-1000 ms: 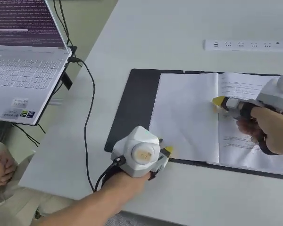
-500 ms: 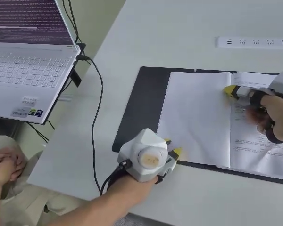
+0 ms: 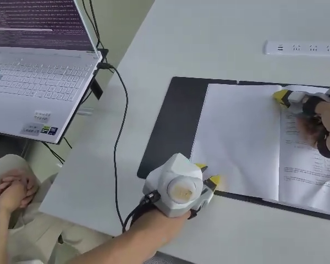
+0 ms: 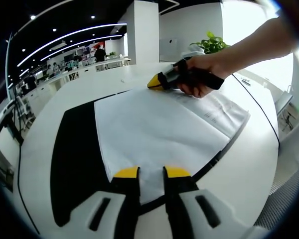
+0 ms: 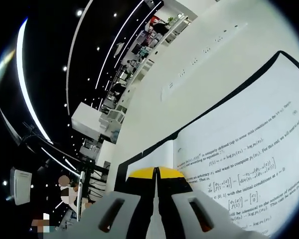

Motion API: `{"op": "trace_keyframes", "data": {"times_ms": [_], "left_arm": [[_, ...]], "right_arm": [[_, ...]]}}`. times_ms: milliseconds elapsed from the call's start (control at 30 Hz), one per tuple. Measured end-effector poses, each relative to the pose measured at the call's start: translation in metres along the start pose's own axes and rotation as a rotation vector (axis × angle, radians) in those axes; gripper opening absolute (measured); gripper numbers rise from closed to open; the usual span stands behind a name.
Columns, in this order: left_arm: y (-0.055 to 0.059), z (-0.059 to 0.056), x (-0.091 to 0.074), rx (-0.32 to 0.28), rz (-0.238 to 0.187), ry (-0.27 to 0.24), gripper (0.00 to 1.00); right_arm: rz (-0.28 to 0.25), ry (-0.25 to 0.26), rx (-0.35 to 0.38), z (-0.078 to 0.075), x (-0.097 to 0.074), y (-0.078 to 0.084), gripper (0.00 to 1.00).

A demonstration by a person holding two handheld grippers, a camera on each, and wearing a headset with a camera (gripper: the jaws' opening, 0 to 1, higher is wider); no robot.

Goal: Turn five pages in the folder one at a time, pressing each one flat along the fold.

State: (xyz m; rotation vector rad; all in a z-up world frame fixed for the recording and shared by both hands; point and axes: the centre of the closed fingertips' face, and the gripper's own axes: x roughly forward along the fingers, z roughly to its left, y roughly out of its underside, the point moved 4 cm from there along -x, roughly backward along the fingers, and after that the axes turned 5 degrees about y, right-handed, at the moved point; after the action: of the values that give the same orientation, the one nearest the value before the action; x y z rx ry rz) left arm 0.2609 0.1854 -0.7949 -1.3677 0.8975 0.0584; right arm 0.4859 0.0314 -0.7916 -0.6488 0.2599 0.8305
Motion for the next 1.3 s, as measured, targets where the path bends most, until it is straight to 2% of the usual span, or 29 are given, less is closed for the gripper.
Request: {"op": "trace_keyframes", "data": {"times_ms": [233, 400, 600, 867, 1300], "left_arm": [[0.0, 0.0, 0.0, 0.001, -0.008, 0.001, 0.17], [0.0, 0.001, 0.0, -0.002, -0.012, 0.0, 0.17], [0.001, 0.002, 0.0, -0.002, -0.014, -0.002, 0.15], [0.001, 0.003, 0.001, 0.003, -0.015, -0.003, 0.15], [0.001, 0.002, 0.001, 0.016, -0.015, -0.007, 0.15]], "right_arm": [[-0.028, 0.01, 0.021, 0.0, 0.006, -0.008, 0.0], [-0.067, 0.023, 0.063, -0.002, 0.011, -0.017, 0.0], [-0.076, 0.03, 0.091, -0.002, 0.014, -0.021, 0.0], [-0.056, 0.02, 0.087, -0.001, 0.013, -0.019, 0.0], [0.014, -0.007, 0.045, 0.002, -0.004, 0.001, 0.0]]}}
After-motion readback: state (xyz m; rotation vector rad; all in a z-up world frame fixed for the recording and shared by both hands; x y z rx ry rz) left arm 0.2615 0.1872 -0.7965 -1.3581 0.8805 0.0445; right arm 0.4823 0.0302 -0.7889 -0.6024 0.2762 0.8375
